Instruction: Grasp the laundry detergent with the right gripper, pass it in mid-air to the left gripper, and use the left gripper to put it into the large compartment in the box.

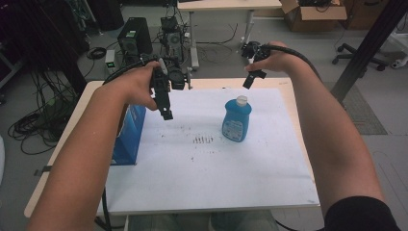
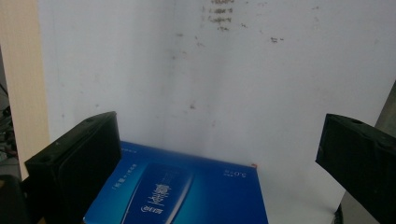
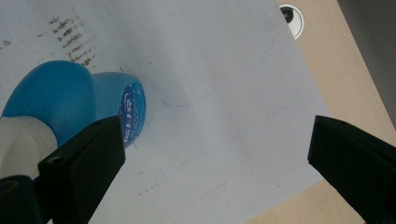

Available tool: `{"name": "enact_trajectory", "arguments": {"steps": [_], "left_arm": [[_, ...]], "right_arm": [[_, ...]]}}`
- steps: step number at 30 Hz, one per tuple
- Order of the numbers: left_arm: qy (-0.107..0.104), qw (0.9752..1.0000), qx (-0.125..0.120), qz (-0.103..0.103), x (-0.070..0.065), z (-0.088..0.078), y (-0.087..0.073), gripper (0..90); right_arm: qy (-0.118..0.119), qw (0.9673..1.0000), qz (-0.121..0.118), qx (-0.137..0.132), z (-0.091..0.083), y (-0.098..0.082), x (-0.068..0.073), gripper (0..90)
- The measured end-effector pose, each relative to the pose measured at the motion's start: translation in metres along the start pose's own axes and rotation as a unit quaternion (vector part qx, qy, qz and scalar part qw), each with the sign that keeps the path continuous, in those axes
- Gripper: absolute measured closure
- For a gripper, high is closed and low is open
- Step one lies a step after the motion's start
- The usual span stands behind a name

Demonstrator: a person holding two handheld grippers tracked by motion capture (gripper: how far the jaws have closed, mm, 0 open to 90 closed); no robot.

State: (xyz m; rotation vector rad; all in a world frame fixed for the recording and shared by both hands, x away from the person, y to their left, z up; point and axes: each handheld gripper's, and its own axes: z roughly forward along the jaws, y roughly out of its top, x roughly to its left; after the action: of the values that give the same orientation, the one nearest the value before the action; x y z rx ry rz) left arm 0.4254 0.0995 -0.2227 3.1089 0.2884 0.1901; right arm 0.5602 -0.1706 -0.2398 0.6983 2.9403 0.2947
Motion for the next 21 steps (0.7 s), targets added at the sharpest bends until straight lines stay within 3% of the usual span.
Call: {"name": "enact_trajectory", "arguments": {"steps": [11, 21], "left_arm": [[-0.001, 1.0, 0.002, 0.003, 0.002, -0.001, 0.003, 0.4], [0.003, 1.0, 0.002, 0.005, -0.004, -0.004, 0.001, 0.4]], "right_arm": [[-0.005, 1.0, 0.003, -0.005, -0.004, -0.004, -0.005, 3.9], [-0.008, 0.9999, 0.006, -0.003, -0.008, -0.014, -0.001, 4.0]]}}
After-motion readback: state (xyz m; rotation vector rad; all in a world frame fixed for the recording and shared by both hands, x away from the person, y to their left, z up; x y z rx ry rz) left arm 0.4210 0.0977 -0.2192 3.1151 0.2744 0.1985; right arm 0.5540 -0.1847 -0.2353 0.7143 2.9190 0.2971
